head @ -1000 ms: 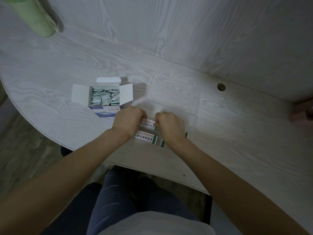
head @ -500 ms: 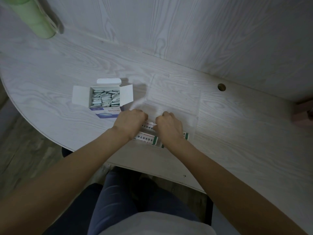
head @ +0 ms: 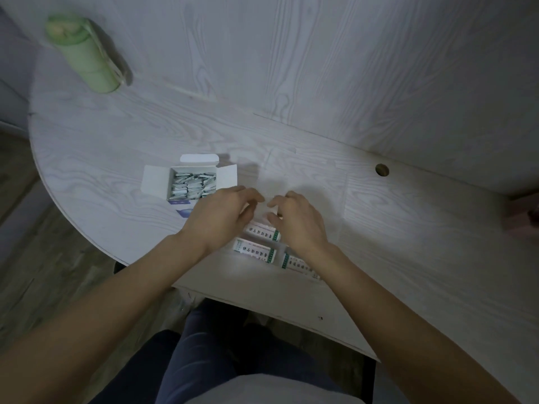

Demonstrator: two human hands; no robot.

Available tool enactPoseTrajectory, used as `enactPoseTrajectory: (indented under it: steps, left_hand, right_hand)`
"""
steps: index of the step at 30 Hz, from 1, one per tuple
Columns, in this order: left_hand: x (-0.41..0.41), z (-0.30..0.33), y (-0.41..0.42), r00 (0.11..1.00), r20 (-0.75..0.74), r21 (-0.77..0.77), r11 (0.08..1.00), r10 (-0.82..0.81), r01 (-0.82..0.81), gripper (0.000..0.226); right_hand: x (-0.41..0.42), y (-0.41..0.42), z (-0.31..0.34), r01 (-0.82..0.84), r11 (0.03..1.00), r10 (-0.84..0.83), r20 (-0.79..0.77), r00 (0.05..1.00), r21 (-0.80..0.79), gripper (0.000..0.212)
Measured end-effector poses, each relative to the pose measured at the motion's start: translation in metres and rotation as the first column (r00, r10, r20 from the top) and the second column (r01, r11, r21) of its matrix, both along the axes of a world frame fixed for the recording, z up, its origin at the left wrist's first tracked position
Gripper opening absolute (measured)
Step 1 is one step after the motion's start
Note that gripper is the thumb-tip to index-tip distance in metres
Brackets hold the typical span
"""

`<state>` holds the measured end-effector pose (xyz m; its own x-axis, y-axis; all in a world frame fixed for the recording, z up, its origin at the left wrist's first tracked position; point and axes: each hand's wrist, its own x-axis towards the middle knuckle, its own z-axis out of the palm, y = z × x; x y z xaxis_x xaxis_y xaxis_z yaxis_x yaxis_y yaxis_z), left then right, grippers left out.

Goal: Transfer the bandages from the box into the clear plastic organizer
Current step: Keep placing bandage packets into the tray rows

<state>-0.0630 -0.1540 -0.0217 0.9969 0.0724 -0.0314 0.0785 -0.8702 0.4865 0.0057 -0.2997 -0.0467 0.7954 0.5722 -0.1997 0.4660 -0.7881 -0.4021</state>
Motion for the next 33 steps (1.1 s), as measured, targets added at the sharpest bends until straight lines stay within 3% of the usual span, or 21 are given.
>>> enactPoseTrajectory:
  steps: [5, 8, 14, 17, 21, 25, 27, 31, 33]
  left_hand:
    - [-0.009, 0.012, 0.031, 0.985, 0.075, -0.079, 0.985, 0.156, -0.150, 0.021]
    - [-0.015, 0.009, 0.059, 0.972, 0.087, -0.047, 0.975, 0.219, -0.216, 0.019]
    - [-0.020, -0.002, 0.101, 0.960, 0.030, 0.064, 0.958, 0.277, -0.279, 0.028]
    - [-0.017, -0.006, 0.111, 0.961, -0.059, 0.073, 0.962, 0.269, -0.265, 0.037]
    - [-0.014, -0.009, 0.115, 0.962, -0.168, 0.026, 0.976, 0.216, -0.215, 0.046]
    - [-0.011, -0.009, 0.121, 0.962, -0.206, 0.025, 0.983, 0.182, -0.180, 0.050]
    - [-0.012, -0.010, 0.122, 0.963, -0.208, 0.018, 0.986, 0.168, -0.168, 0.049]
    - [-0.011, -0.008, 0.120, 0.968, -0.193, 0.025, 0.987, 0.158, -0.156, 0.044]
    - [-0.008, -0.006, 0.120, 0.969, -0.196, 0.036, 0.988, 0.153, -0.149, 0.042]
  right_hand:
    - [0.003, 0.030, 0.013, -0.048, 0.953, 0.009, 0.130, 0.992, 0.298, 0.022]
    - [0.002, 0.056, 0.017, -0.118, 0.923, 0.061, 0.165, 0.984, 0.367, 0.020]
    - [0.008, 0.098, 0.013, -0.236, 0.931, 0.197, 0.161, 0.967, 0.279, 0.021]
    - [0.012, 0.111, 0.009, -0.283, 0.950, 0.266, 0.134, 0.955, 0.129, 0.021]
    - [0.012, 0.124, 0.005, -0.228, 0.968, 0.223, 0.057, 0.973, 0.107, 0.015]
    - [0.017, 0.134, 0.002, -0.306, 0.951, 0.310, 0.159, 0.937, -0.051, 0.018]
    - [0.015, 0.139, 0.002, -0.300, 0.953, 0.304, 0.148, 0.941, -0.049, 0.018]
    - [0.011, 0.149, 0.001, -0.046, 0.994, 0.056, -0.100, 0.993, 0.103, 0.009]
    - [0.014, 0.148, -0.001, -0.067, 0.992, 0.078, -0.100, 0.992, 0.110, 0.006]
